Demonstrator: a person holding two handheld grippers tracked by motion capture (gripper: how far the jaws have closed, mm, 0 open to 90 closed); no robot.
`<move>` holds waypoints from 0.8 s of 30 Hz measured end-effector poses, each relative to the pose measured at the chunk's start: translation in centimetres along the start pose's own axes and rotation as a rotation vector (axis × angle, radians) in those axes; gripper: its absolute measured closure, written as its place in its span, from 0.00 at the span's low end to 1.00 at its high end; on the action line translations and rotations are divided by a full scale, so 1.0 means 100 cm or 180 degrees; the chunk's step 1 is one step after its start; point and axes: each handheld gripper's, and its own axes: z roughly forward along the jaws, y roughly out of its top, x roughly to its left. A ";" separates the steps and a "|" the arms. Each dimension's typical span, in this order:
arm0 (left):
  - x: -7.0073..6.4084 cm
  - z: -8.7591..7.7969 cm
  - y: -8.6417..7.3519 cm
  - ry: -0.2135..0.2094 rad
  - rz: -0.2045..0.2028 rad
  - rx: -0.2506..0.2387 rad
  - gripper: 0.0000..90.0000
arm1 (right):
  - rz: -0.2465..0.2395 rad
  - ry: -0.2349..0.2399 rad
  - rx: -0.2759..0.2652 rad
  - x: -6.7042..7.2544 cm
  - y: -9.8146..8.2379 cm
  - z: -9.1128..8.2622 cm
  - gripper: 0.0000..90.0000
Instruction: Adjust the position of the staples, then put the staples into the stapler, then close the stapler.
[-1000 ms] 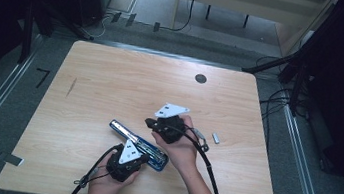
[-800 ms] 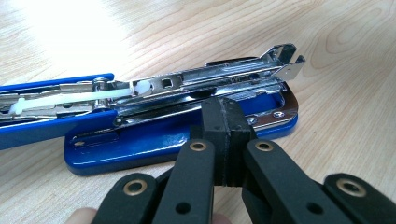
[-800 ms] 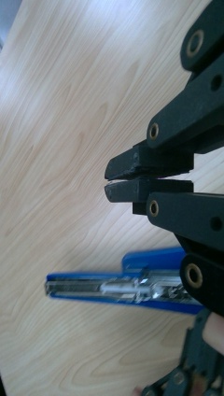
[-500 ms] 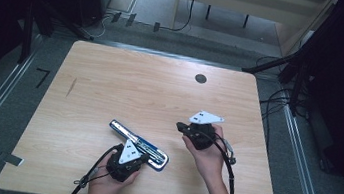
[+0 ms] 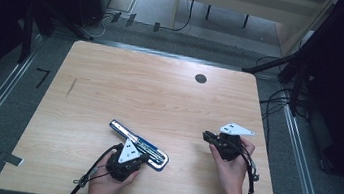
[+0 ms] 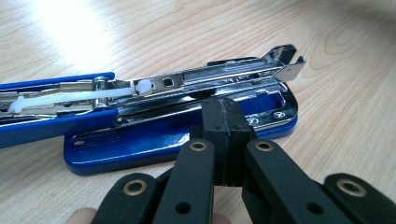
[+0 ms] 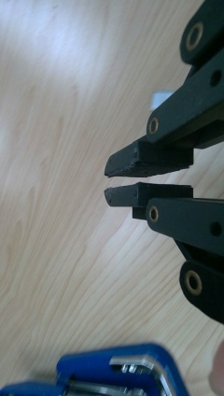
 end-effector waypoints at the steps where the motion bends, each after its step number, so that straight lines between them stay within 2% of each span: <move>1: 0.000 0.000 0.000 -0.0002 -0.0002 0.0003 1.00 | 0.0006 -0.0028 0.0039 -0.003 -0.002 -0.001 0.93; 3: 0.001 0.000 0.000 -0.0009 -0.0008 0.0005 1.00 | 0.0006 -0.0058 0.0058 -0.006 -0.004 -0.002 0.92; 4: 0.001 0.000 0.000 -0.0008 -0.0008 0.0004 1.00 | 0.0079 -0.0072 0.0083 -0.012 -0.007 -0.004 0.91; 11: 0.001 0.000 0.000 -0.0009 -0.0006 0.0005 1.00 | 0.0190 -0.0140 0.0069 -0.023 -0.012 -0.012 0.88; 16: 0.001 0.000 0.000 -0.0016 -0.0013 0.0002 1.00 | 0.0322 -0.0249 0.0026 -0.033 -0.017 -0.020 0.85; 18: 0.001 0.000 0.000 -0.0008 -0.0003 0.0005 1.00 | 0.0373 -0.0312 0.0061 -0.037 -0.020 -0.021 0.83; 24: 0.001 0.000 0.000 -0.0011 -0.0009 0.0006 1.00 | 0.0437 -0.0393 0.0041 -0.042 -0.022 -0.022 0.80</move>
